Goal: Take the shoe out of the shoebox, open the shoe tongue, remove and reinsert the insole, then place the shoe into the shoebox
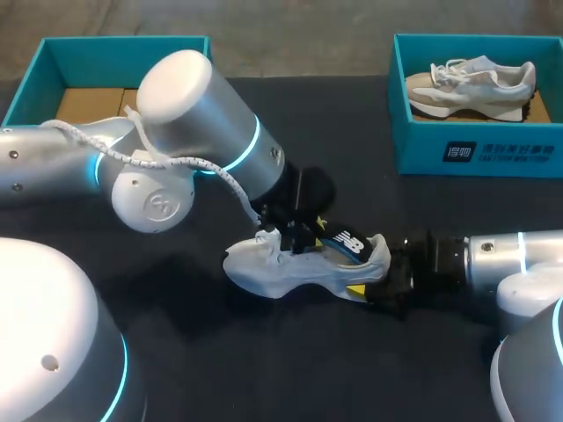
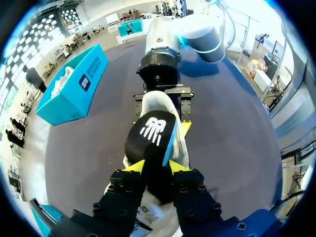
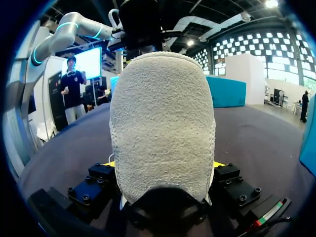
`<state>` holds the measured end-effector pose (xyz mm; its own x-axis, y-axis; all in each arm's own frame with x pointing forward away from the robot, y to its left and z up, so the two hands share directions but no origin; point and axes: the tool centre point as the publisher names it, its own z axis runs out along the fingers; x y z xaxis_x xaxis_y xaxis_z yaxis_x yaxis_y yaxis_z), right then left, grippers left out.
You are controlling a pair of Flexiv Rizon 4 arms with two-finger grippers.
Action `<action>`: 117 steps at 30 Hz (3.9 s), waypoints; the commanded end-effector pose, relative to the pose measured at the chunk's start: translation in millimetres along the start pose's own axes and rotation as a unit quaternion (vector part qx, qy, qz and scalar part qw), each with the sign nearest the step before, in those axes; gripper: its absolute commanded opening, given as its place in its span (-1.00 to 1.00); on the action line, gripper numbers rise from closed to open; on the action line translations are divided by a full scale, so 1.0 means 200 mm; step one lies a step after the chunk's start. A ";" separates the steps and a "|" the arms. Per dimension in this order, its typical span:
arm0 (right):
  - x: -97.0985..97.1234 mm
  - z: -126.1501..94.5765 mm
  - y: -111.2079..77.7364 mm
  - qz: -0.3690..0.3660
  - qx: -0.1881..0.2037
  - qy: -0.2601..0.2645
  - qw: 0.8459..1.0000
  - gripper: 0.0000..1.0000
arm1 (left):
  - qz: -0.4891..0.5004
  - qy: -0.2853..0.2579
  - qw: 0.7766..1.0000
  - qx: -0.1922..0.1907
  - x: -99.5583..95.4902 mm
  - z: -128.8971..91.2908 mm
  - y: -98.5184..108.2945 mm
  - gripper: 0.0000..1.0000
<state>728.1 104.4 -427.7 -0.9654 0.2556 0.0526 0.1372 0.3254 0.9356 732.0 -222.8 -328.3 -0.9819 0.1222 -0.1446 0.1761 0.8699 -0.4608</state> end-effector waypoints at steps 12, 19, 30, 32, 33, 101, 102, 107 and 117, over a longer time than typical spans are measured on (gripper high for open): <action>0.01 0.00 0.00 0.000 0.001 -0.001 1.000 -1.00 | 0.056 -0.034 0.998 -0.004 0.09 -0.10 -0.09 -0.20; 0.01 0.00 0.00 0.000 0.001 -0.001 1.000 -1.00 | 0.098 -0.063 0.993 -0.027 0.14 -0.12 -0.14 -0.04; 0.01 0.00 0.00 0.000 0.001 -0.001 1.000 -1.00 | 0.146 -0.087 0.984 -0.060 0.15 -0.10 -0.19 0.06; 0.01 0.00 0.00 0.000 0.001 -0.001 1.000 -1.00 | 0.151 -0.087 0.982 -0.066 0.15 -0.09 -0.19 0.07; 0.01 0.00 0.00 0.000 0.001 -0.001 1.000 -1.00 | 0.155 -0.087 0.982 -0.069 0.15 -0.08 -0.19 0.06; 0.01 0.00 0.00 0.000 0.001 -0.001 1.000 -1.00 | 0.151 -0.186 0.966 -0.098 0.03 0.05 -0.17 -1.00; 0.01 0.00 0.00 0.000 0.001 -0.001 1.000 -1.00 | 0.147 -0.188 0.967 -0.093 0.03 0.05 -0.17 -1.00; 0.01 0.00 0.00 0.000 0.001 -0.001 1.000 -1.00 | 0.131 -0.190 0.970 -0.079 0.02 0.04 -0.16 -1.00; 0.01 0.00 0.00 0.000 0.001 -0.001 1.000 -1.00 | 0.097 -0.196 0.975 -0.045 0.01 0.01 -0.17 -1.00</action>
<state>728.1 104.6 -427.6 -0.9654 0.2555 0.0525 0.1370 0.3251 0.9357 722.9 -259.0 -314.8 -0.8247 0.1122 -0.5544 0.3235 0.8976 -0.2996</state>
